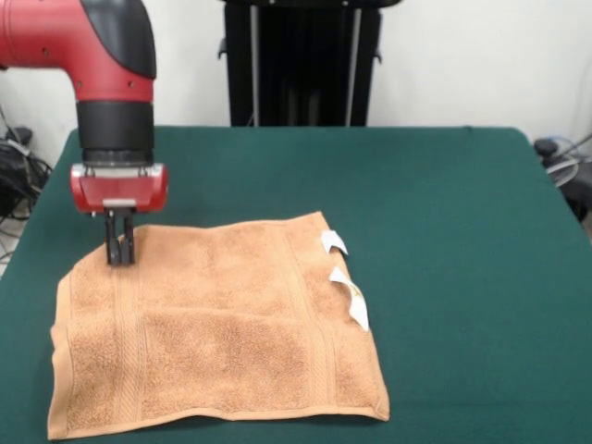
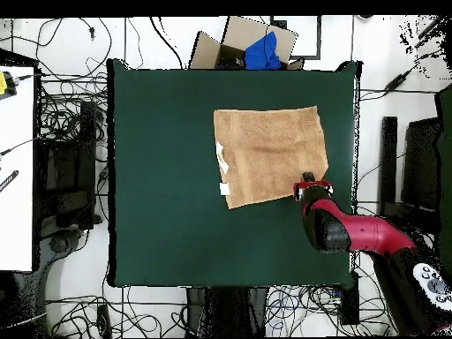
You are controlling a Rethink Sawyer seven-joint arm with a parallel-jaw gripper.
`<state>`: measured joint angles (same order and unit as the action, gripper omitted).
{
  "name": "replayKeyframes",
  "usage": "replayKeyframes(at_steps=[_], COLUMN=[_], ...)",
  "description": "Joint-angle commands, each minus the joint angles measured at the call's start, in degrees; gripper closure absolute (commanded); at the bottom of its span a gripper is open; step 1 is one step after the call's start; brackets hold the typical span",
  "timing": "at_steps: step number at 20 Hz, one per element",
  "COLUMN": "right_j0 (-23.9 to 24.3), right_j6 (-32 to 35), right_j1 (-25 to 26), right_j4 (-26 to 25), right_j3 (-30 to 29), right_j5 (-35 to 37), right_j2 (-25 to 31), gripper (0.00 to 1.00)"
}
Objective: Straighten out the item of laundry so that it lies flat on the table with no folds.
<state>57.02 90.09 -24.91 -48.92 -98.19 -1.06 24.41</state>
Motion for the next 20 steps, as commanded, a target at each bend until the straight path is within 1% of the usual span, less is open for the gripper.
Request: replayKeyframes(at_steps=[1,5,11,16,17,20], right_j0=[1.07,1.7,0.14,-0.73,-0.83,-0.83], right_j6=[6.78,5.73,5.82,6.48,6.25,7.14], right_j1=[-7.72,-7.79,-6.55,-7.98,-8.05,-10.65], right_j4=[3.77,4.47,4.93,5.83,6.55,7.24], right_j3=[-10.33,-10.98,-8.66,-8.17,-8.06,-9.07], right_j5=[5.92,6.38,5.27,4.57,5.3,4.17], right_j2=[-0.14,0.46,-0.3,-0.44,-0.64,-0.3], gripper=[1.0,1.0,1.0,1.0,0.0,0.0])
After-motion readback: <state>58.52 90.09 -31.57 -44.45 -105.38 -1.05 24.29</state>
